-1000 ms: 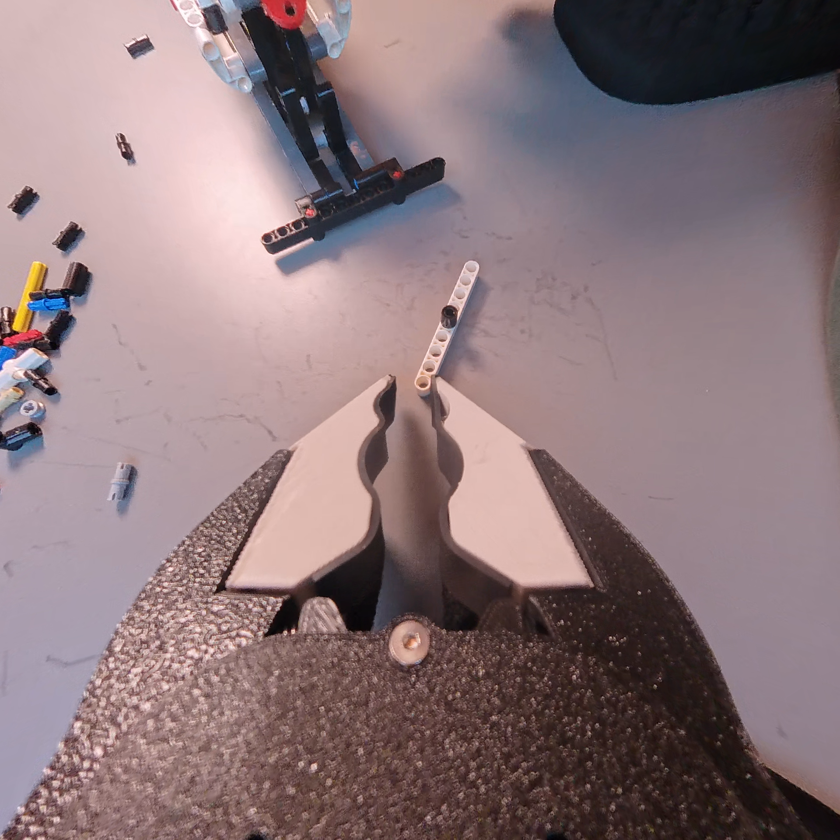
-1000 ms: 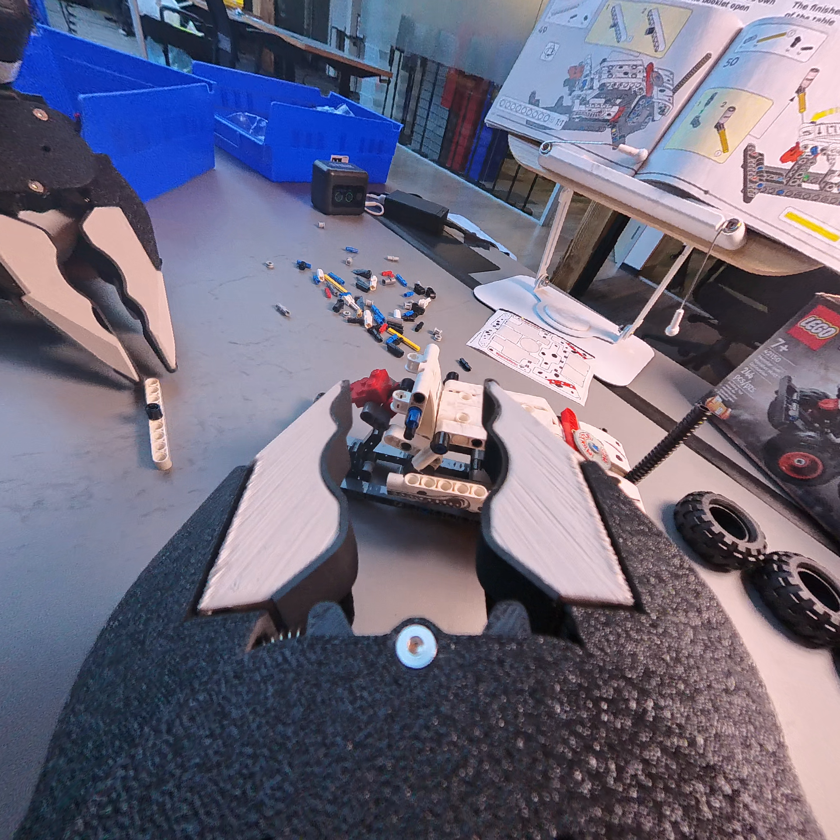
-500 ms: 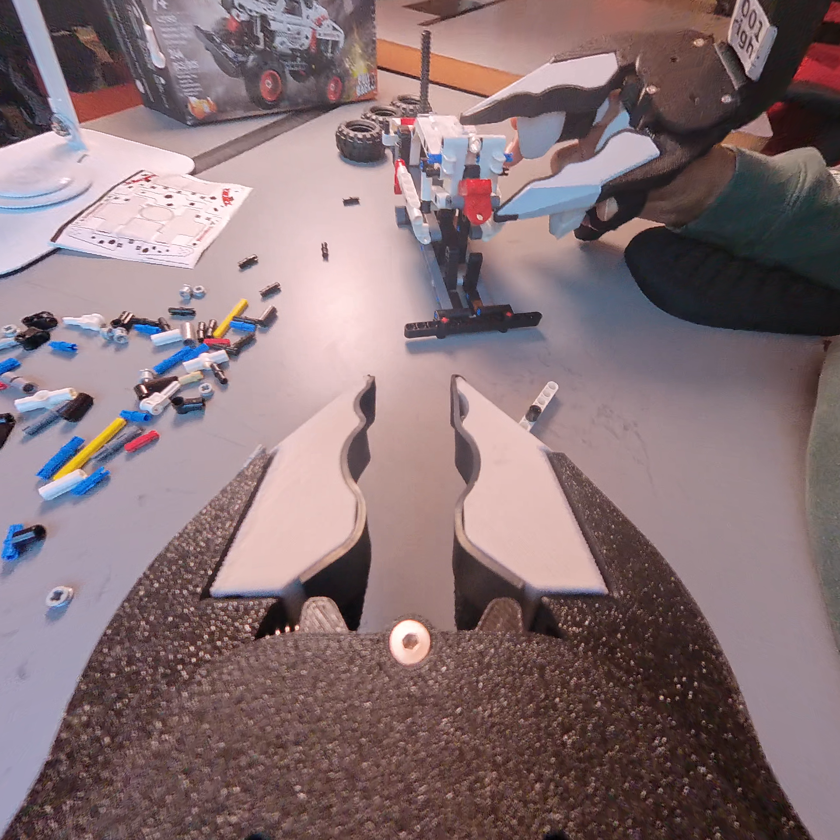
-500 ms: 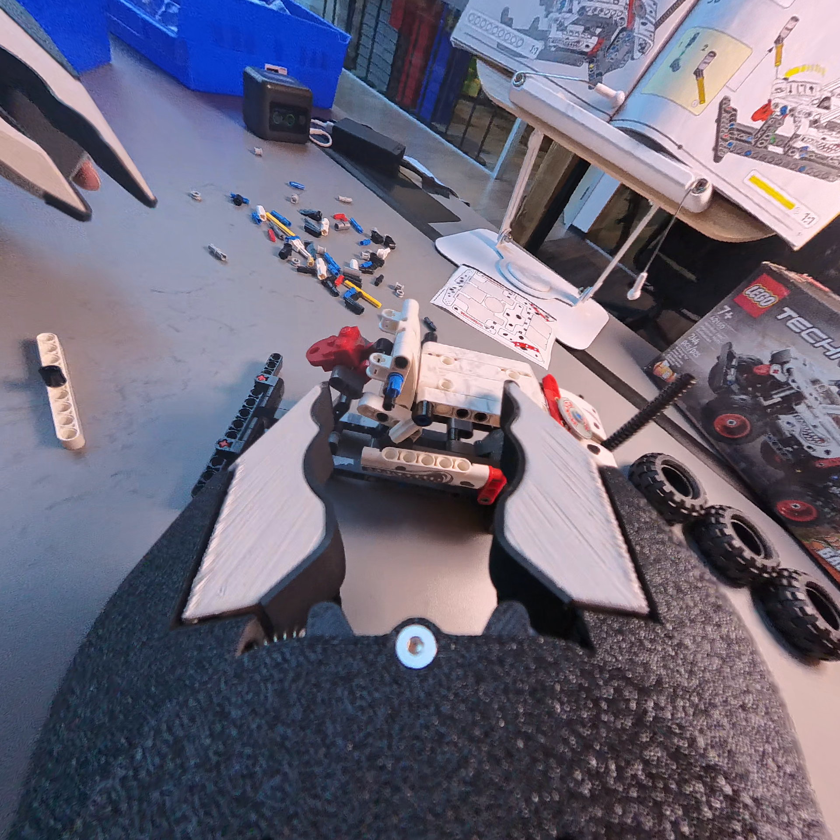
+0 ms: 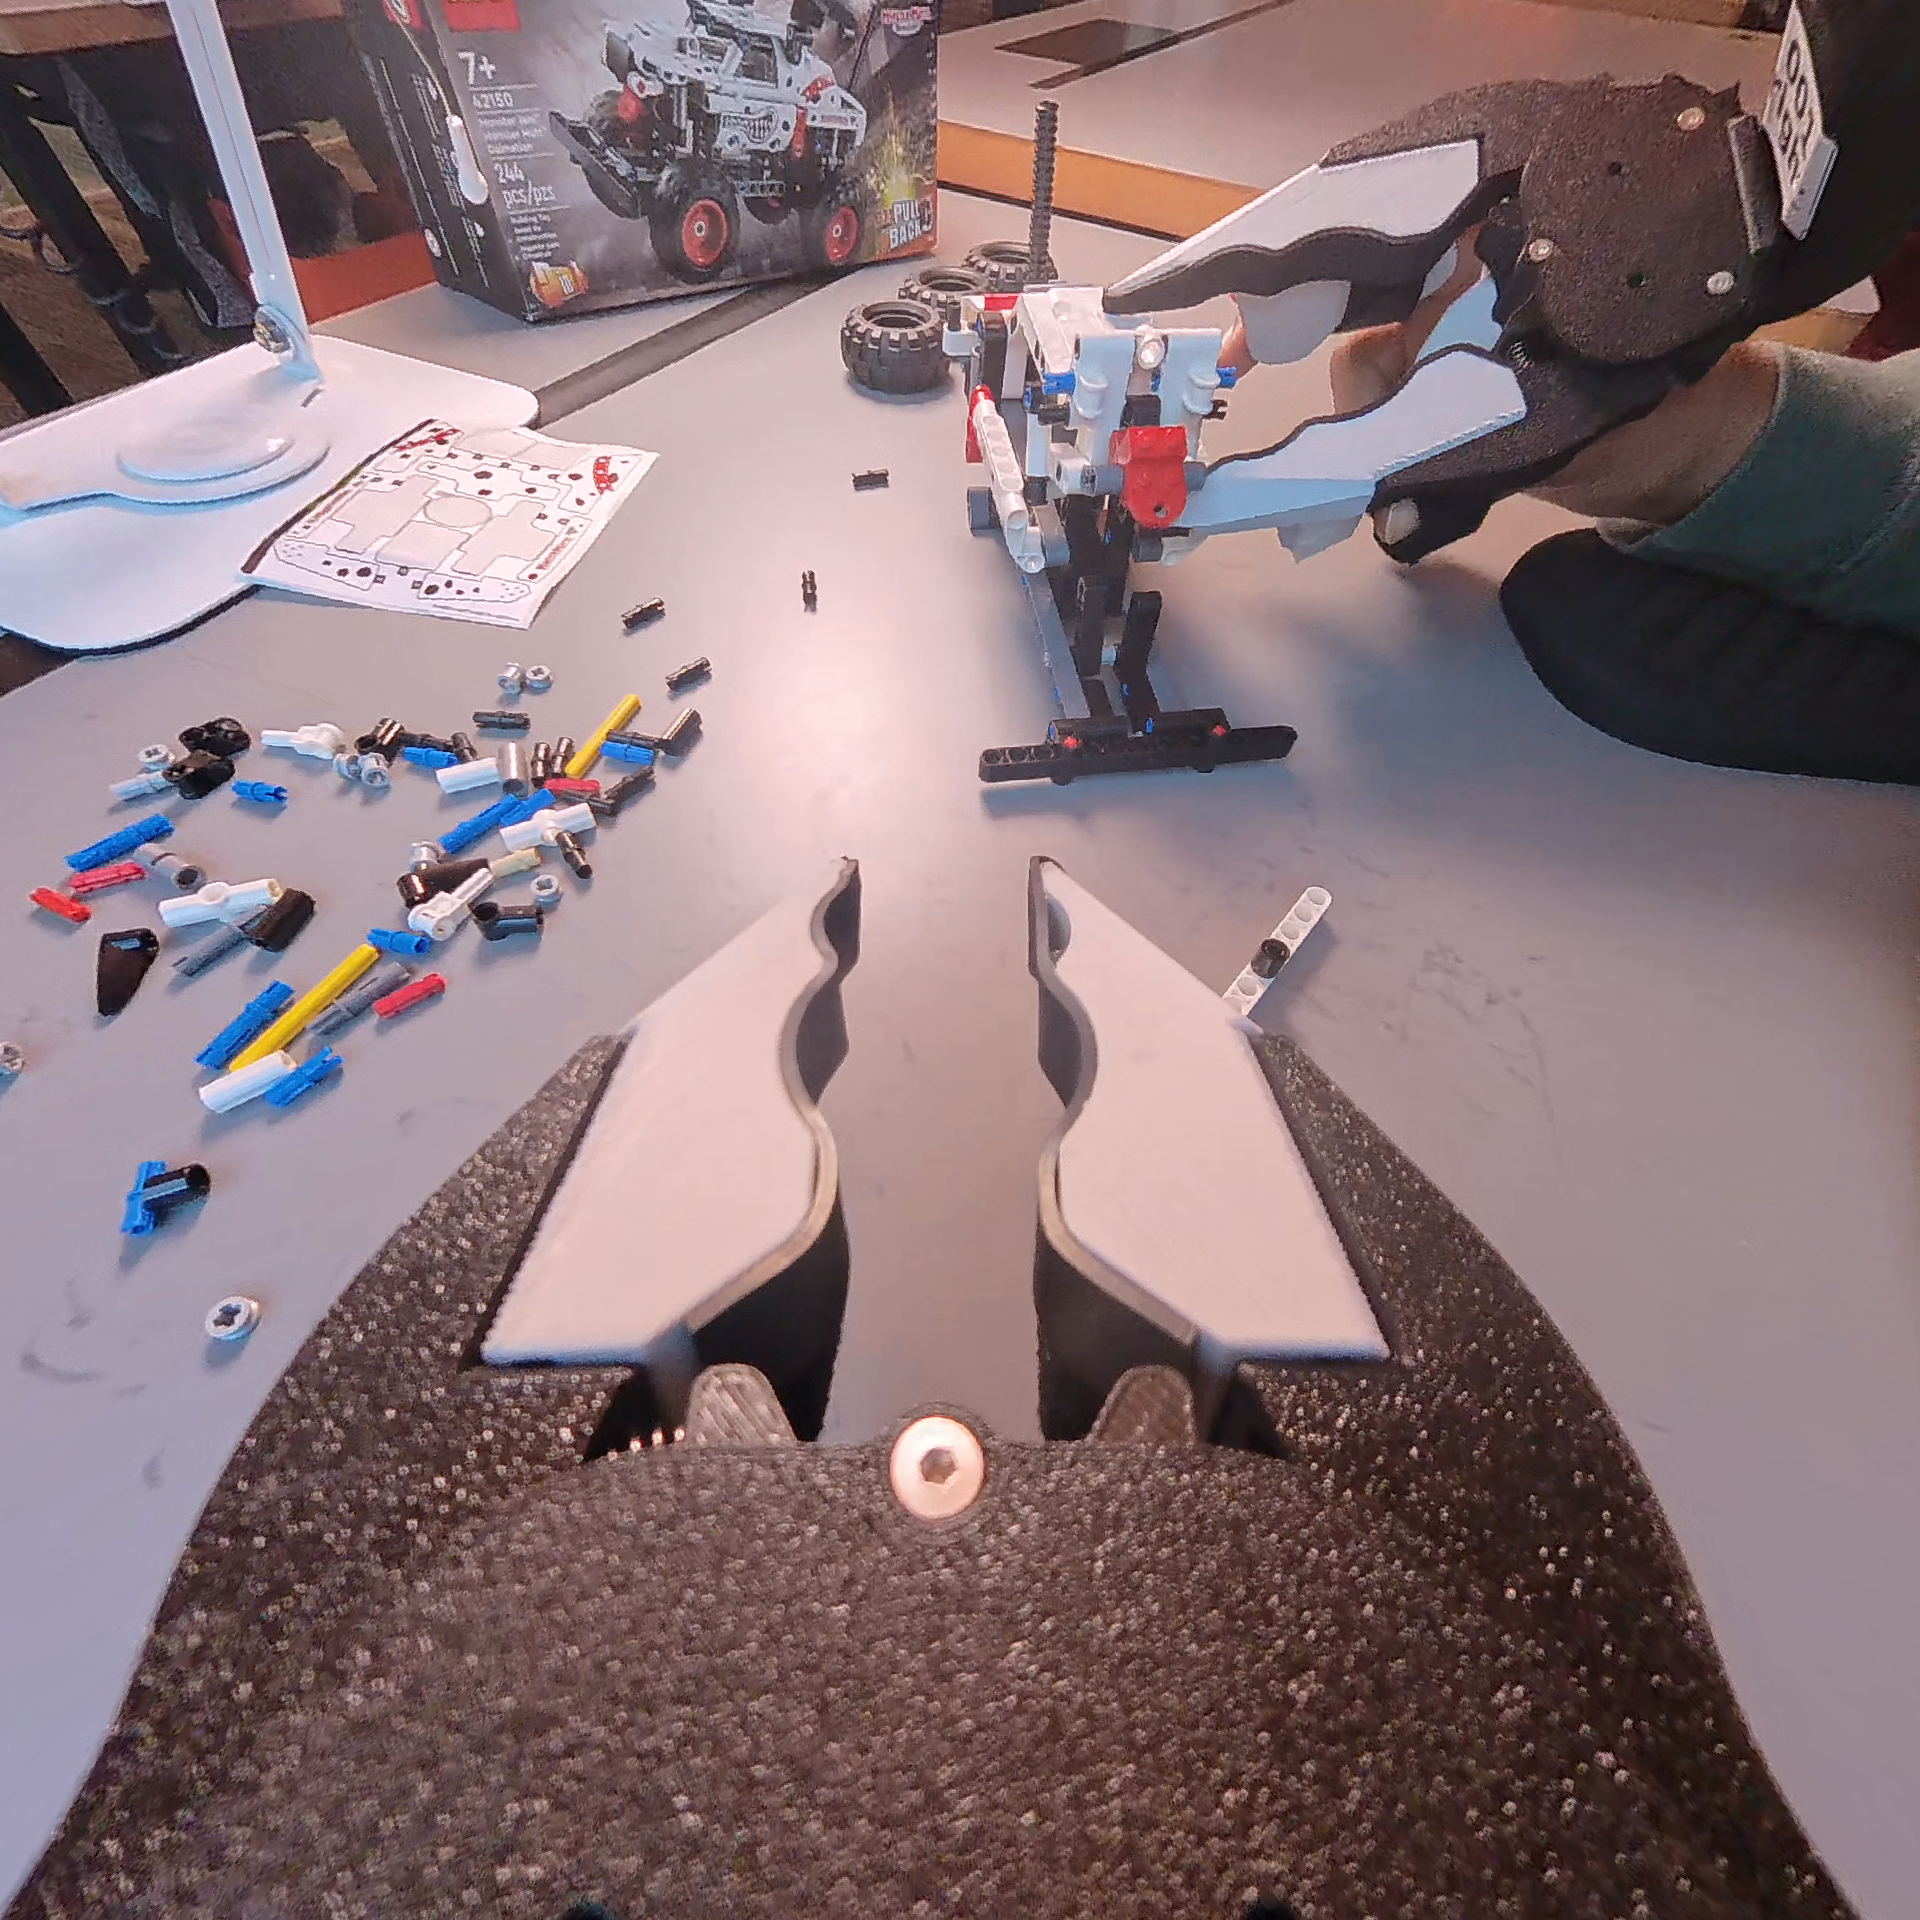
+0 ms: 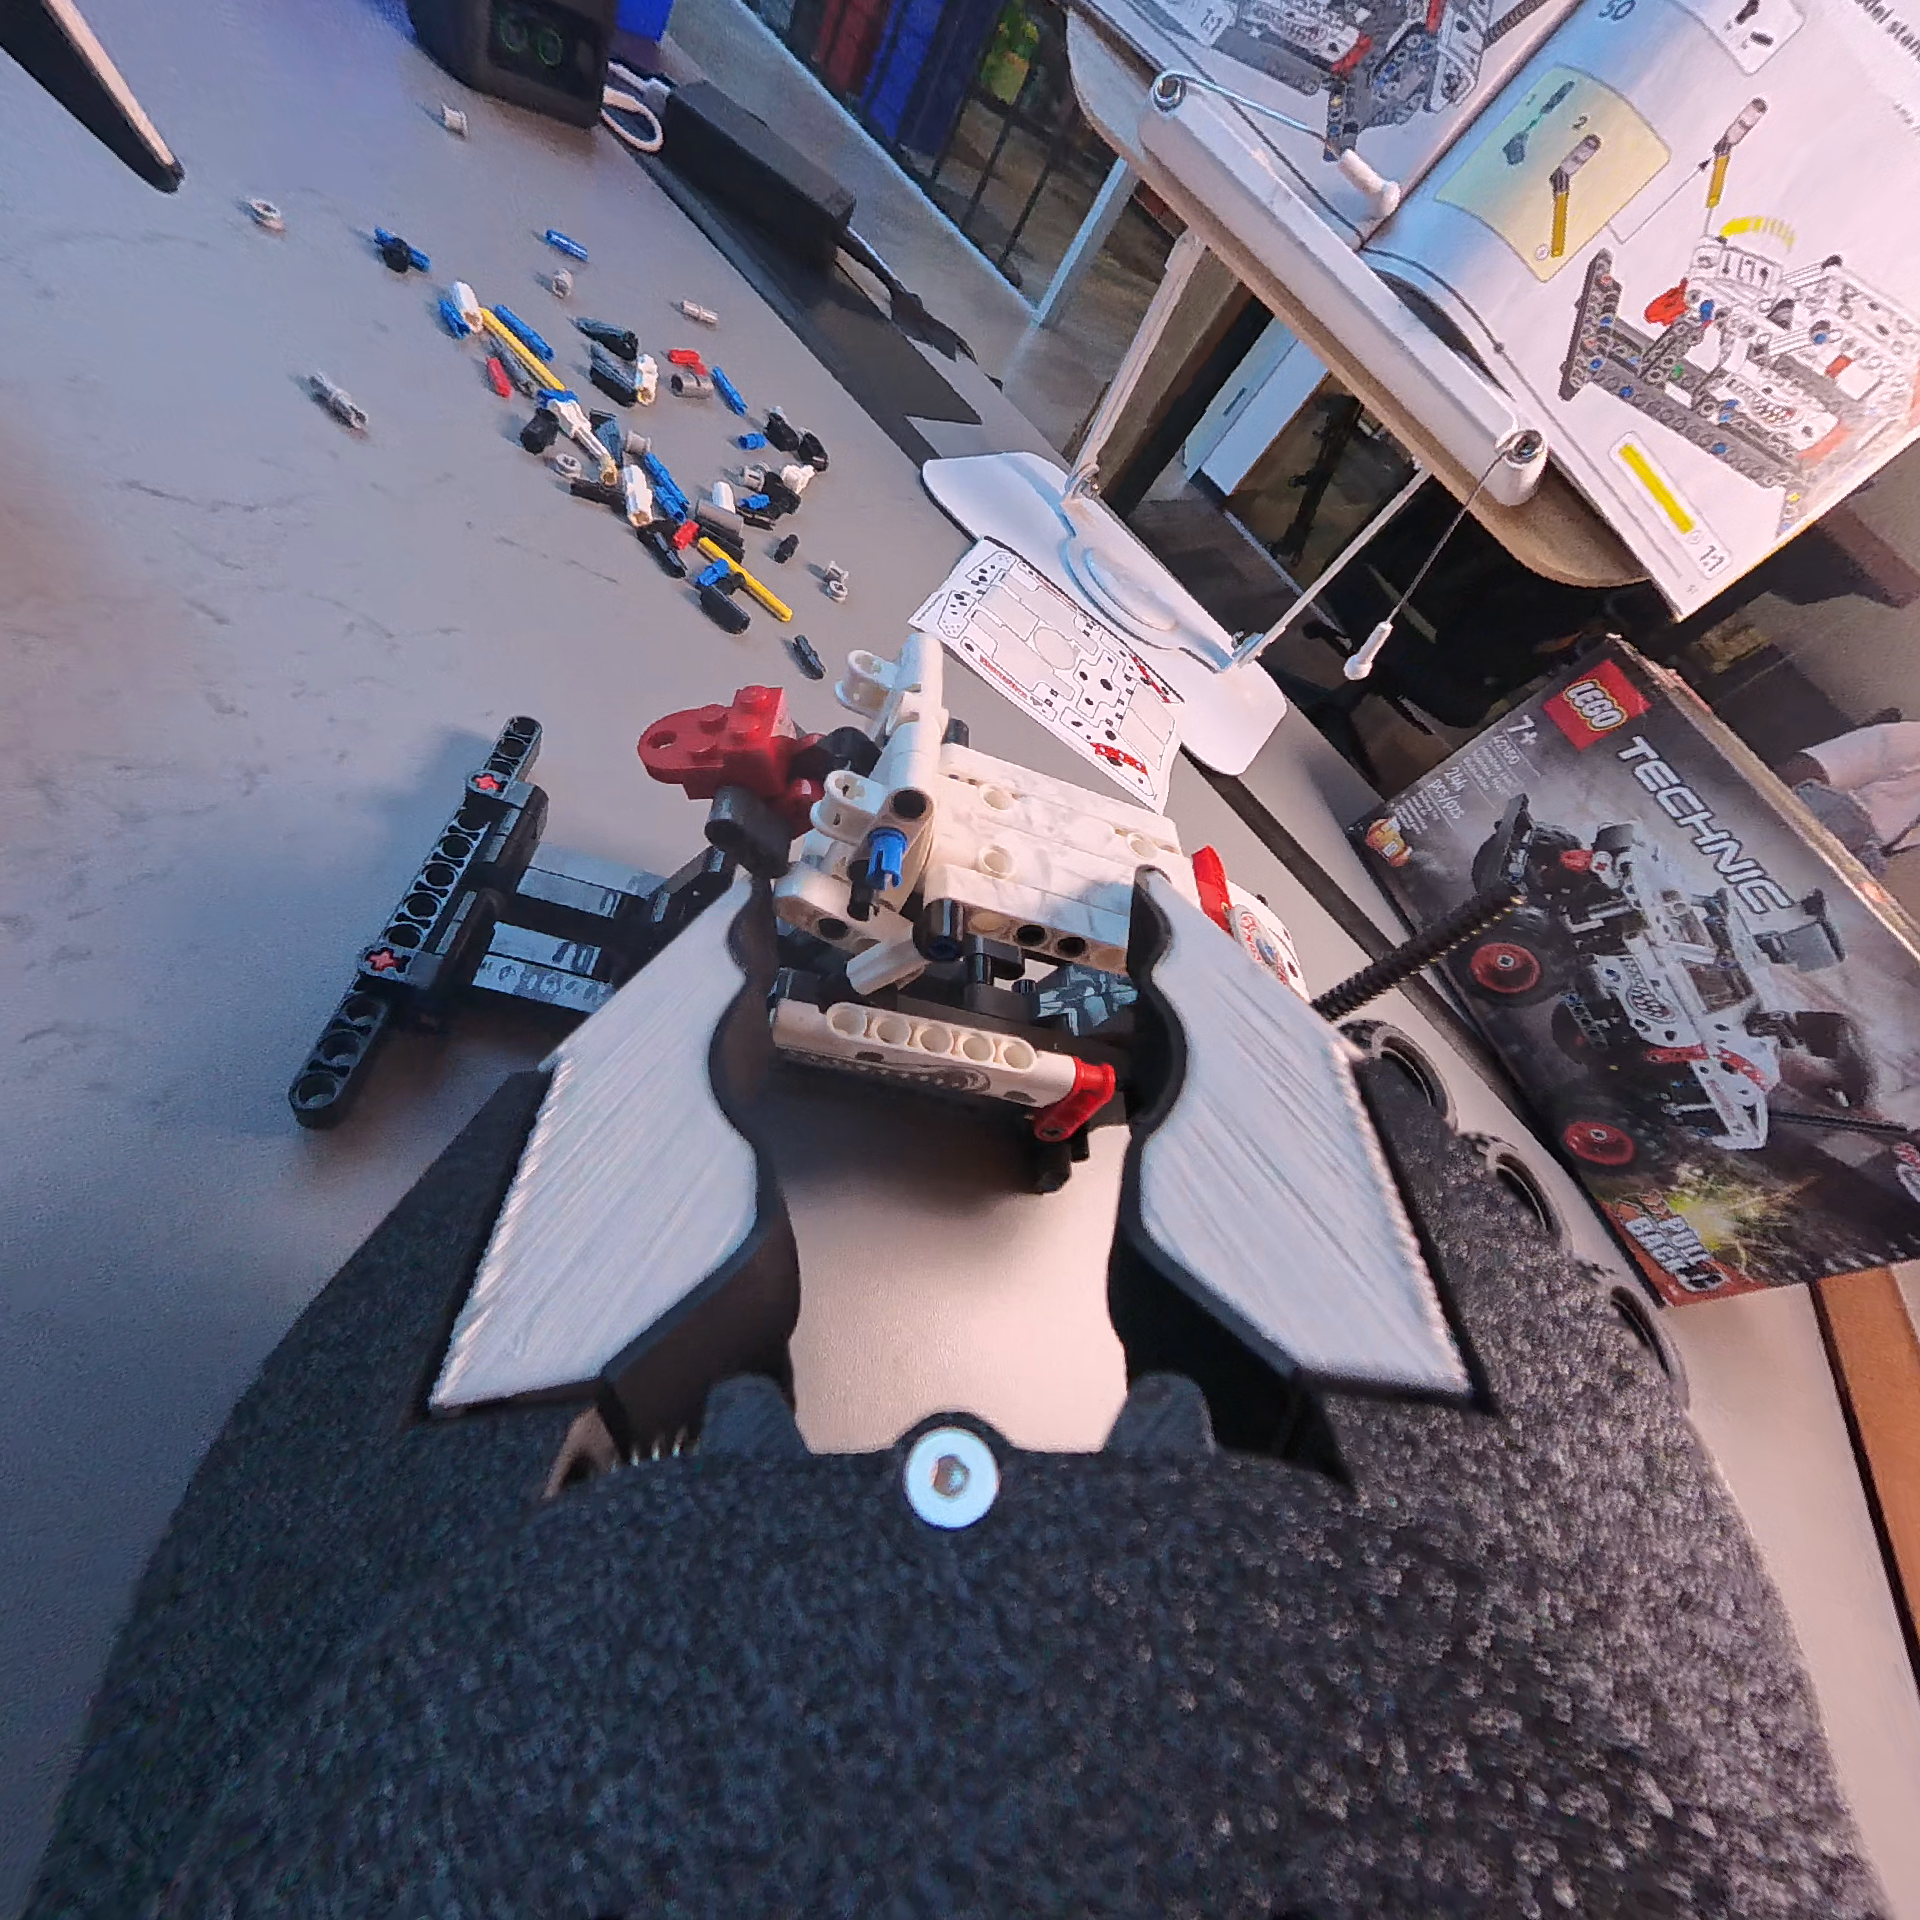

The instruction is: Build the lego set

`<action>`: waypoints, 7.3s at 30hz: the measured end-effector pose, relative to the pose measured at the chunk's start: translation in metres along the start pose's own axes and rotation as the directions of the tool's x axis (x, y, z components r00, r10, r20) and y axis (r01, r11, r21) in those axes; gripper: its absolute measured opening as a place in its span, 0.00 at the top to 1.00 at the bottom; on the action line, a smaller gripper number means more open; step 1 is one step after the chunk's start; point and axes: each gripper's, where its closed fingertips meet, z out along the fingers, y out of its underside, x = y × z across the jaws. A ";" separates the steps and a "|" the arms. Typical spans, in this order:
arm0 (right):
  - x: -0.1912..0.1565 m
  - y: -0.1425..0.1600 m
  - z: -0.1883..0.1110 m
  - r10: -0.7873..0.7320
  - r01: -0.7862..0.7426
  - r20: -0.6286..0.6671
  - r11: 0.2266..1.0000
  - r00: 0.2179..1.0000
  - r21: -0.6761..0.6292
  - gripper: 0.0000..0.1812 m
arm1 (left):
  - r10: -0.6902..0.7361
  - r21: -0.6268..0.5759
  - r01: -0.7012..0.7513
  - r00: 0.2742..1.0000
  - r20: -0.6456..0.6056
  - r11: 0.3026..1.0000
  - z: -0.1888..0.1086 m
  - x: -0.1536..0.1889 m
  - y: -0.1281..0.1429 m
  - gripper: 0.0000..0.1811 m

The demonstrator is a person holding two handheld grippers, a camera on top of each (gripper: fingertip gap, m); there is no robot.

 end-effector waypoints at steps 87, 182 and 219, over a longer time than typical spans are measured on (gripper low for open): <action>-0.008 -0.017 -0.021 0.021 -0.060 0.173 0.974 0.985 0.220 0.63 | 0.029 0.073 -0.043 0.982 0.186 0.996 -0.012 -0.028 -0.013 0.79; 0.019 -0.050 -0.008 0.433 -0.554 0.678 0.831 0.594 -0.045 0.83 | 0.153 -0.029 -0.151 0.977 0.150 0.988 0.002 -0.008 -0.001 0.80; -0.044 -0.028 0.000 -0.420 0.420 0.090 0.907 0.903 0.019 0.65 | 0.146 -0.038 -0.142 0.977 0.155 0.989 0.003 -0.010 0.002 0.80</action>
